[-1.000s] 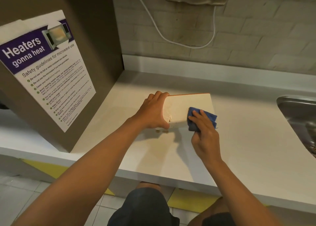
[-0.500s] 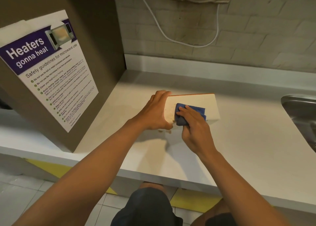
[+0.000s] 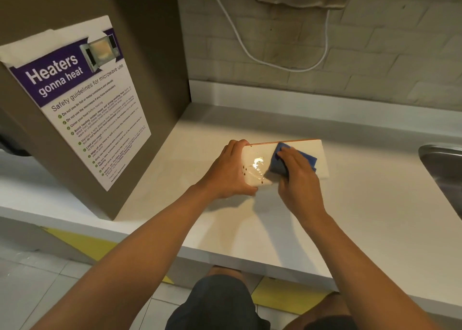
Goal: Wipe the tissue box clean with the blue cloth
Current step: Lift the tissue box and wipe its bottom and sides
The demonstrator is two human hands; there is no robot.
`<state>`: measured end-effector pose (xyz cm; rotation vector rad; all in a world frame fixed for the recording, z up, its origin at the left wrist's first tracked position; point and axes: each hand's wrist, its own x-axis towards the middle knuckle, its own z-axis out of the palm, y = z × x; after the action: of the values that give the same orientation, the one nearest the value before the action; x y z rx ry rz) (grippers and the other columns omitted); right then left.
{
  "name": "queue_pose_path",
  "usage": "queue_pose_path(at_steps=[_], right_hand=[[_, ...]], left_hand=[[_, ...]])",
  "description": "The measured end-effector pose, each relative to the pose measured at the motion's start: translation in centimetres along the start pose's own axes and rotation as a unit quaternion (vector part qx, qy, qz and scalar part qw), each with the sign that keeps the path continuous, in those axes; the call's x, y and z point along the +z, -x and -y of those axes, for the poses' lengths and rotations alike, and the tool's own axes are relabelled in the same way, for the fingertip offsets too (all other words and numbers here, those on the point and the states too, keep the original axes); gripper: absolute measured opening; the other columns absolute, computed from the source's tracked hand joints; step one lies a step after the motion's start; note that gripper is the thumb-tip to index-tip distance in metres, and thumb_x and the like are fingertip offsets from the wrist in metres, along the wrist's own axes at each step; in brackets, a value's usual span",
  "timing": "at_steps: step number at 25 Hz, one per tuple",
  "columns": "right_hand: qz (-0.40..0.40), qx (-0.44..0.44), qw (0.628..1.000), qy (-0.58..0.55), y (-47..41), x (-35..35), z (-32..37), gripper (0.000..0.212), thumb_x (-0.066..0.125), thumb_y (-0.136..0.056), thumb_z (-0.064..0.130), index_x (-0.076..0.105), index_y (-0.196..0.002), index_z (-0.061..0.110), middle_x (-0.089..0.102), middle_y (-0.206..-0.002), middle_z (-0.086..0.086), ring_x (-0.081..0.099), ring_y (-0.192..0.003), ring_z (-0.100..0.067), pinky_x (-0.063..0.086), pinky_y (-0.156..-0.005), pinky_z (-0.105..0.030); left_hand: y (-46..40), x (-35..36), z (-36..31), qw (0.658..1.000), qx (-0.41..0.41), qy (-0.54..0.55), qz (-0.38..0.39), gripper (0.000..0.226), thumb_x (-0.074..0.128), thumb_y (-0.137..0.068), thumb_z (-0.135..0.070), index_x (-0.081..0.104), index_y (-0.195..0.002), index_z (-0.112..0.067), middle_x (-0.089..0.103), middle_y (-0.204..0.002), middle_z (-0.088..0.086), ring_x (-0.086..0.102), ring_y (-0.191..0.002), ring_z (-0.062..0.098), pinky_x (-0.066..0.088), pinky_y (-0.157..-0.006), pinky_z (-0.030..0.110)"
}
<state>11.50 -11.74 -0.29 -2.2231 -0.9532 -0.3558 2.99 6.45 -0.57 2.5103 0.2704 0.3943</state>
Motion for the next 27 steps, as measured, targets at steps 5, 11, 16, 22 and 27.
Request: queue_pose_path(at_steps=[5,11,16,22,27], right_hand=[[0.041,-0.07,0.997,0.004,0.1,2.4,3.9,0.042,0.064,-0.084,0.003,0.06,-0.126,0.005,0.059,-0.131,-0.013,0.051,-0.127,-0.028,0.035,-0.104,-0.029],[-0.017,0.009,1.0,0.005,0.7,-0.6,-0.2,0.047,0.062,-0.076,-0.008,0.063,-0.121,0.006,0.062,-0.127,-0.011,0.058,-0.117,-0.029,0.041,-0.091,-0.026],[0.006,-0.033,0.999,-0.022,0.1,1.5,2.8,0.043,0.057,-0.079,-0.001,0.063,-0.122,0.003,0.061,-0.129,-0.013,0.053,-0.125,-0.029,0.036,-0.101,-0.029],[-0.015,-0.007,0.999,-0.033,2.2,-0.5,0.0,0.05,0.062,-0.072,-0.008,0.066,-0.118,0.008,0.064,-0.126,-0.007,0.057,-0.12,-0.024,0.049,-0.097,-0.038],[0.005,0.028,0.997,-0.068,2.0,1.6,3.2,0.053,0.05,-0.075,0.001,0.062,-0.126,0.009,0.057,-0.135,-0.006,0.048,-0.13,-0.021,0.034,-0.108,-0.027]], left_hand=[[-0.2,-0.3,0.1,1.0,0.008,0.014,0.014,0.11,0.097,-0.054,-0.039,0.032,-0.142,-0.023,0.041,-0.135,-0.005,0.05,-0.116,0.017,0.056,-0.091,0.04],[-0.2,-0.5,0.2,1.0,0.006,-0.009,0.018,0.117,0.097,-0.051,-0.048,0.029,-0.143,-0.025,0.038,-0.132,-0.008,0.046,-0.115,0.014,0.056,-0.087,0.035],[-0.2,-0.4,0.0,1.0,0.006,-0.007,0.01,0.112,0.095,-0.052,-0.046,0.031,-0.141,-0.025,0.042,-0.13,-0.005,0.05,-0.111,0.016,0.057,-0.087,0.038],[-0.3,-0.4,0.5,1.0,0.009,-0.012,0.014,0.113,0.096,-0.049,-0.05,0.03,-0.139,-0.03,0.041,-0.131,-0.007,0.048,-0.114,0.016,0.055,-0.089,0.038],[-0.5,-0.7,-0.2,1.0,0.0,-0.019,0.023,0.111,0.095,-0.054,-0.048,0.031,-0.141,-0.024,0.042,-0.133,-0.003,0.047,-0.115,0.02,0.051,-0.09,0.035]])
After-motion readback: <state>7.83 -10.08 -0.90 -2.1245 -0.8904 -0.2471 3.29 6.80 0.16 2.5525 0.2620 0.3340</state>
